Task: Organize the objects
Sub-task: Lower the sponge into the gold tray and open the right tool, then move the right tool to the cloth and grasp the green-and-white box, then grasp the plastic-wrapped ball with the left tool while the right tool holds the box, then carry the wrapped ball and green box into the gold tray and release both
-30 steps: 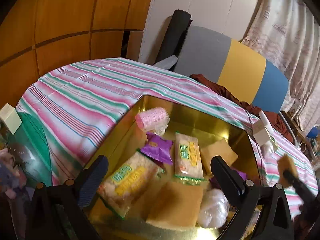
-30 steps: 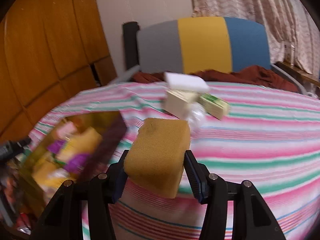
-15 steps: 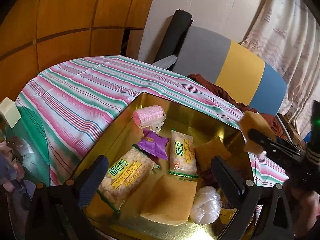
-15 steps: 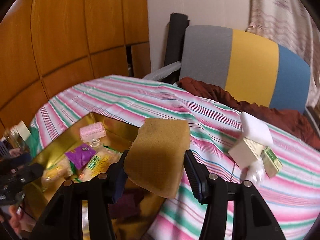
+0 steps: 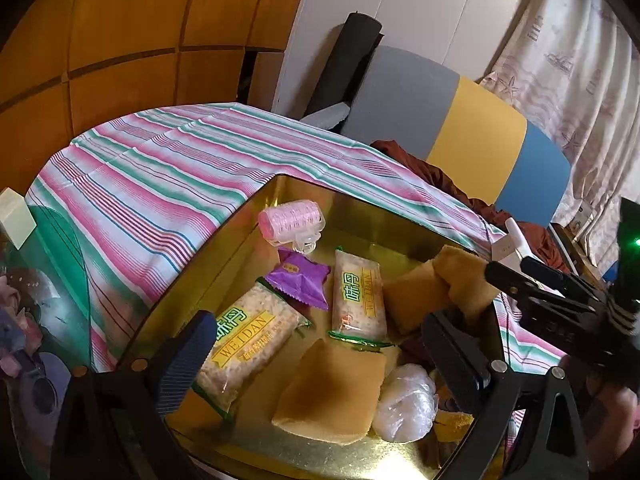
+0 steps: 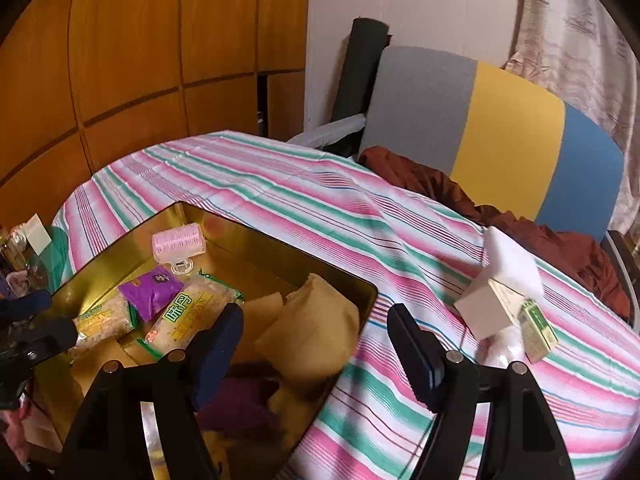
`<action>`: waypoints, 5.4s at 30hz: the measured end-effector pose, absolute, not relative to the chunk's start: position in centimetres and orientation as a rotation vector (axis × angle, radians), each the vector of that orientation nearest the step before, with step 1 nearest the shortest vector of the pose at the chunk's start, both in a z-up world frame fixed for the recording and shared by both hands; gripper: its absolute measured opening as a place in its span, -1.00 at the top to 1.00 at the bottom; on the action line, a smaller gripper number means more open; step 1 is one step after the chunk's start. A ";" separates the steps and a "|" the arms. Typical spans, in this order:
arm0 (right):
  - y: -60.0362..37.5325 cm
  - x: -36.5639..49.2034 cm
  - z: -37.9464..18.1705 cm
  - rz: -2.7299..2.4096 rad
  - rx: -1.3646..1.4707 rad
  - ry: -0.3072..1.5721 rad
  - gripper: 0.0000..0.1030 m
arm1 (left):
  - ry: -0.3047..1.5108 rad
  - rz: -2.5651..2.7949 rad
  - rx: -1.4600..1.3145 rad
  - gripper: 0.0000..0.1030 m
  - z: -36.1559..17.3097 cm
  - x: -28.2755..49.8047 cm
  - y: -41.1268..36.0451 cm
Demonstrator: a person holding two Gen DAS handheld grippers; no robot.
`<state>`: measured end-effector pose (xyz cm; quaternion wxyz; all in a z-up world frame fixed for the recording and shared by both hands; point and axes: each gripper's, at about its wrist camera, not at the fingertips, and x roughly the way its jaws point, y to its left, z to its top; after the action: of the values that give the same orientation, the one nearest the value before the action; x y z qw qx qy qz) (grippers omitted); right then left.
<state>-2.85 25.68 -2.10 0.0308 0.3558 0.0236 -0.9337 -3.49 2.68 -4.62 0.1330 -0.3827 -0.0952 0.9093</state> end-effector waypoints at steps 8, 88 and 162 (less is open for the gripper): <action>29.5 1.1 -2.7 -2.921 1.041 -0.291 -0.46 | -0.231 2.626 -1.085 -1.00 -4.5 -2.7 3.7; 51.2 6.1 -8.8 -3.273 1.239 -0.606 0.41 | 0.199 2.321 -1.100 -0.78 -7.7 -7.0 38.7; 45.6 6.8 -6.8 -3.362 1.057 -0.103 0.41 | -0.111 2.350 -0.850 0.44 -4.1 6.6 17.5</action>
<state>6.81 45.60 -6.80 -0.1911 0.2942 -0.0288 -0.9360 6.59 17.46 -4.12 0.3146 -0.3225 -0.0423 0.8918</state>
